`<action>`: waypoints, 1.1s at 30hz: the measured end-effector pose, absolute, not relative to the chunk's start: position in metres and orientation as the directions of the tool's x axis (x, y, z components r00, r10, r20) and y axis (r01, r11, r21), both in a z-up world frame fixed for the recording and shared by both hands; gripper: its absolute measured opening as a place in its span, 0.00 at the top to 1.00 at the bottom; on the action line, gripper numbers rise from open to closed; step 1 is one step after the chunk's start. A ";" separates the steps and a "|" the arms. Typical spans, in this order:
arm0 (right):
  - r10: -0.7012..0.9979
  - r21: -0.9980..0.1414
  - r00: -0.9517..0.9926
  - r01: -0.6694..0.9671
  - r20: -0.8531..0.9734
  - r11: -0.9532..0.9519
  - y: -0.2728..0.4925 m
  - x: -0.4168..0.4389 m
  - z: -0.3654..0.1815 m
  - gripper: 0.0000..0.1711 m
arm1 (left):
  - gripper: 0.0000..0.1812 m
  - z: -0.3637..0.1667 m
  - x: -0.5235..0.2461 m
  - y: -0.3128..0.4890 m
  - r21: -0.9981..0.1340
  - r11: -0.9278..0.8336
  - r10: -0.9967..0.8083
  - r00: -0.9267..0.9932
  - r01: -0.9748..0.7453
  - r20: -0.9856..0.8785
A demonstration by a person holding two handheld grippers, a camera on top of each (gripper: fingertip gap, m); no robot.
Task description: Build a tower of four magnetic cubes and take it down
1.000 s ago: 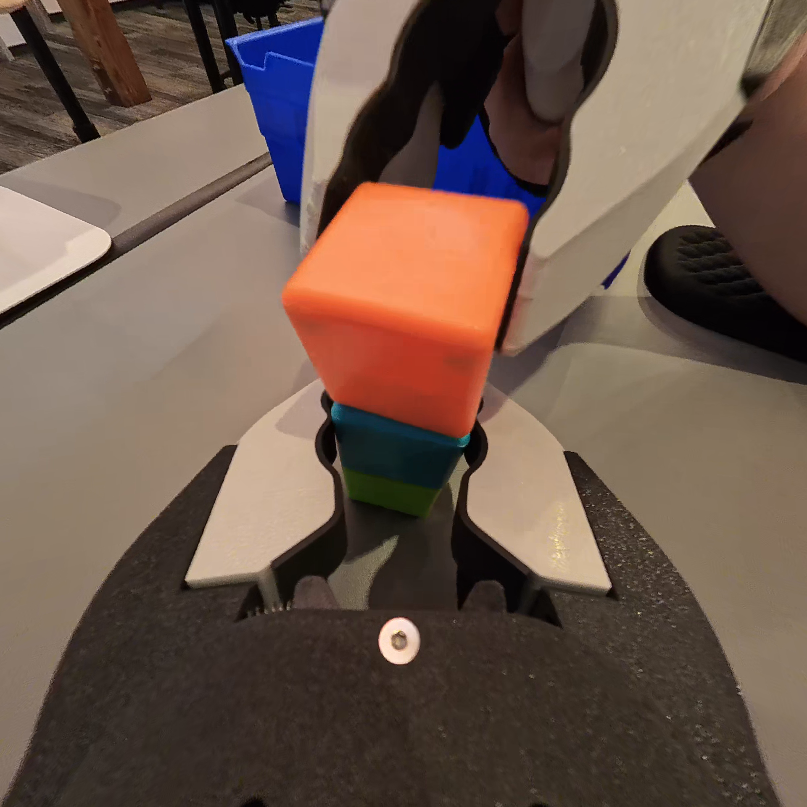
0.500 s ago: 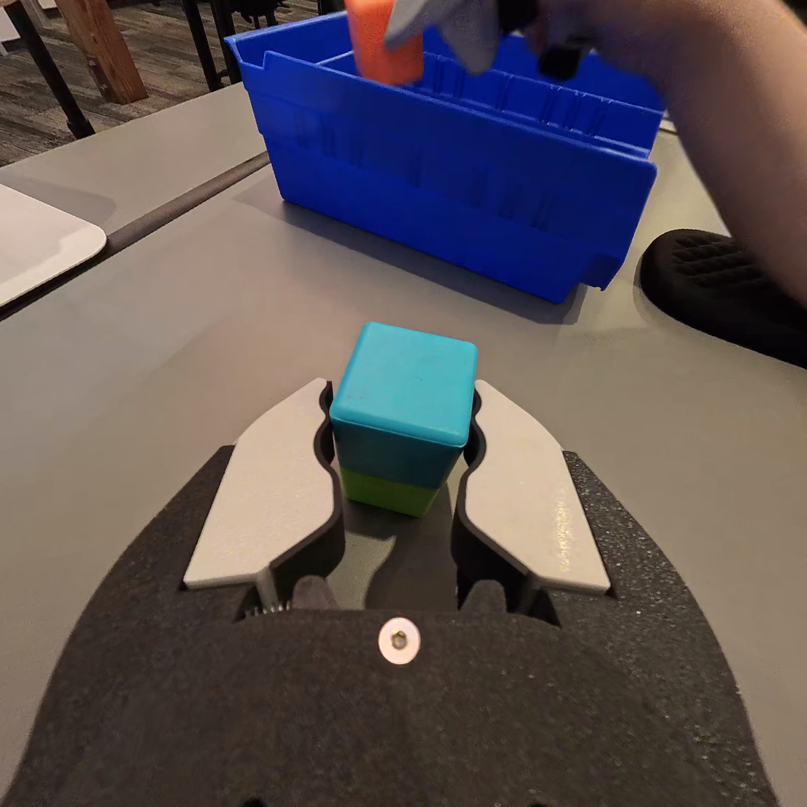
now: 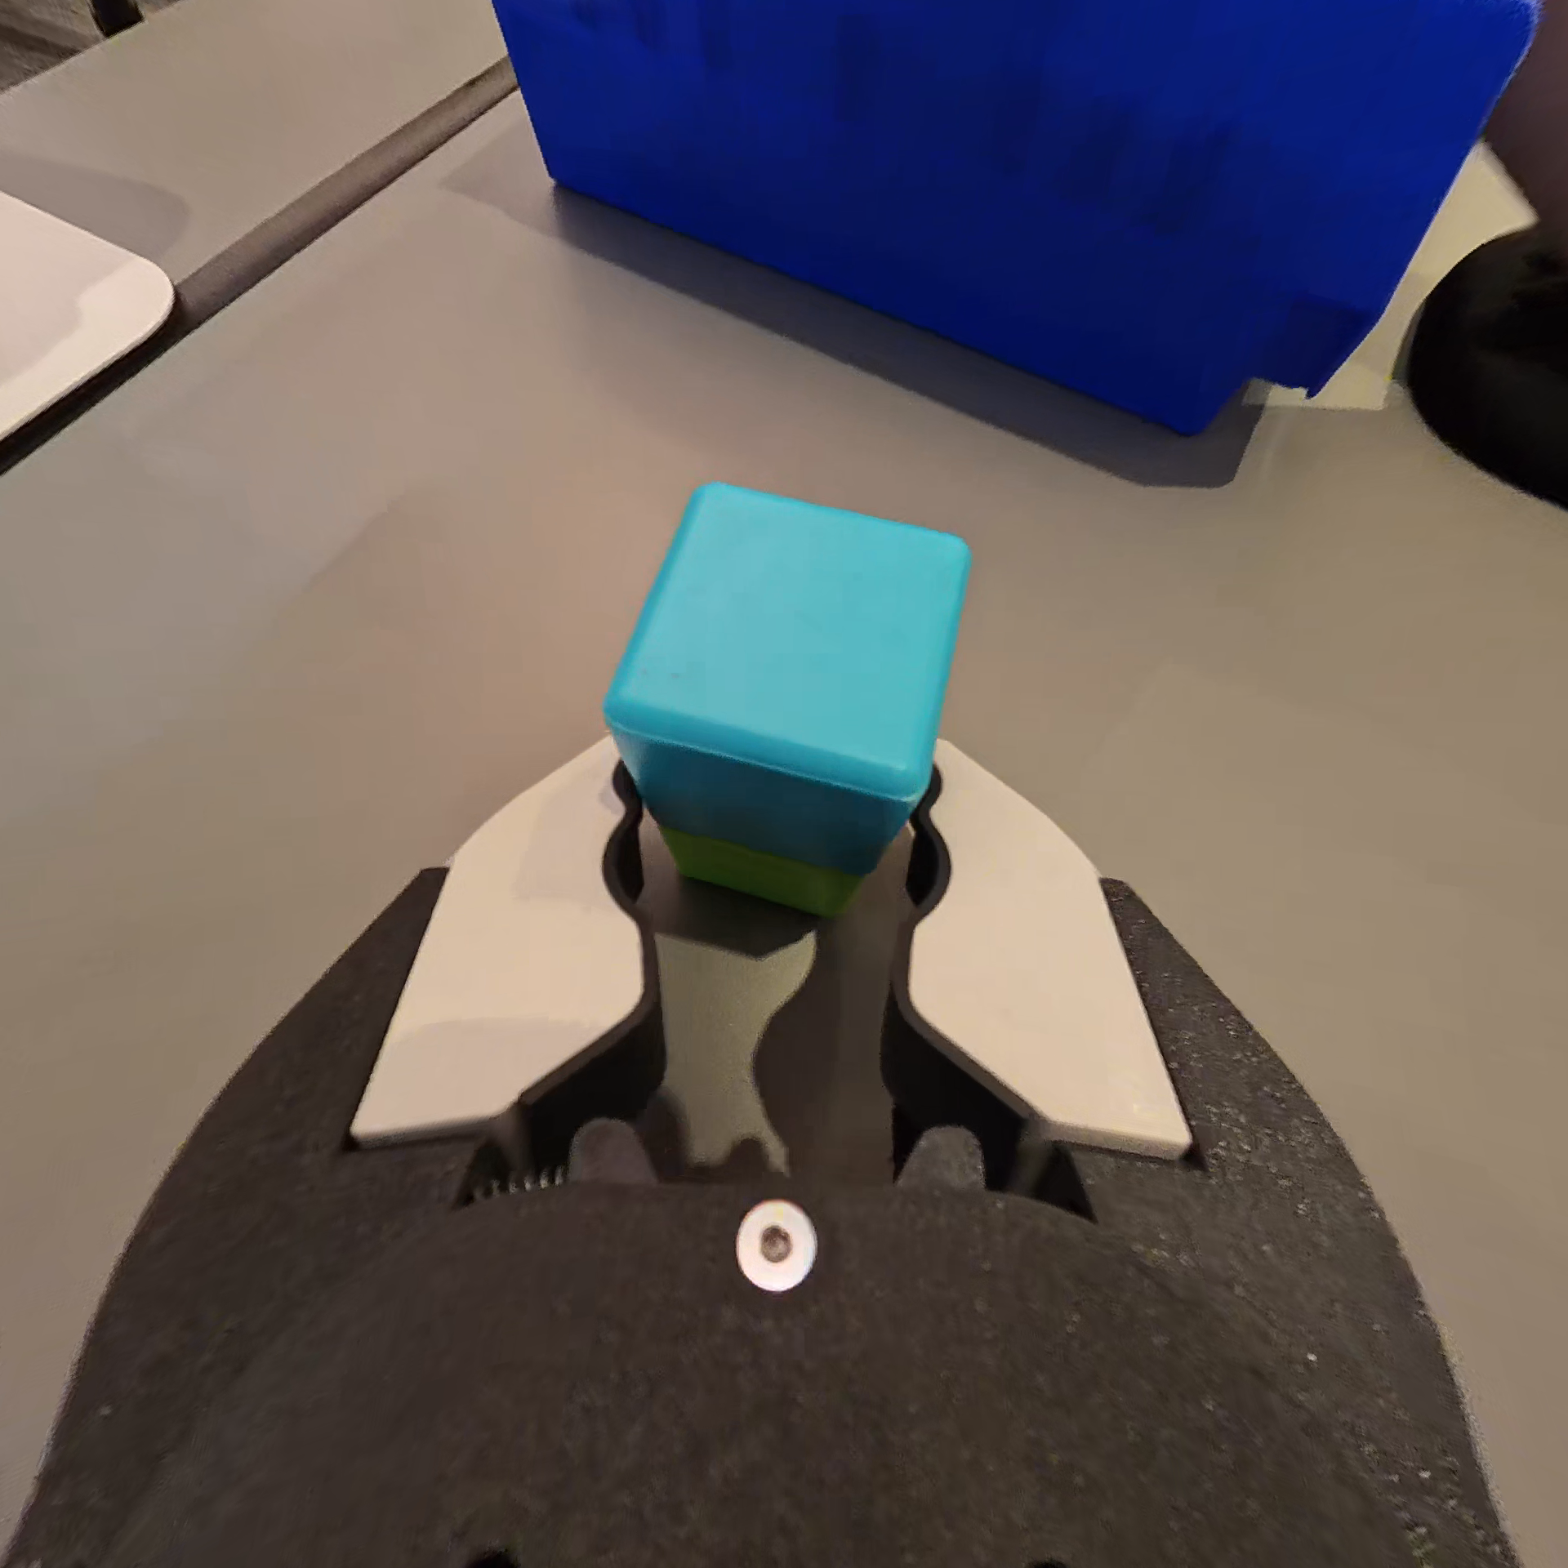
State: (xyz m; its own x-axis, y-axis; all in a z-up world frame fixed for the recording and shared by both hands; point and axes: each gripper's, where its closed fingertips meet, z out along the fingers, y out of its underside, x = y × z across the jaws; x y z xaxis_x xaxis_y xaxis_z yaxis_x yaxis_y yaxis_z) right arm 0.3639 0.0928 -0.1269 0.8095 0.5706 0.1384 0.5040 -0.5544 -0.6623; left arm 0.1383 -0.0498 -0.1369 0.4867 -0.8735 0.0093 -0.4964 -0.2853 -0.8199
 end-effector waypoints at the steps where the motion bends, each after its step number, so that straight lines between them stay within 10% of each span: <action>1: 0.574 -0.659 0.807 0.507 0.137 -0.556 0.091 0.366 -0.125 0.63 | 0.66 -0.141 0.137 -0.050 -0.804 -0.288 -0.874 0.485 -0.520 -0.001; 13: 0.842 -0.900 0.503 0.433 0.195 -0.051 0.018 0.262 0.025 0.64 | 0.71 -0.155 0.133 -0.050 -0.739 -0.298 -0.885 0.464 -0.604 -0.023; 19: 0.992 -0.811 0.058 0.582 0.111 0.057 -0.056 0.158 -0.027 0.60 | 0.72 -0.155 0.134 -0.054 -0.738 -0.266 -0.908 0.417 -0.620 -0.023; 33: 0.998 -0.691 0.001 0.722 0.063 0.043 -0.062 0.123 -0.091 0.71 | 0.72 -0.155 0.133 -0.061 -0.738 -0.249 -0.920 0.391 -0.627 -0.021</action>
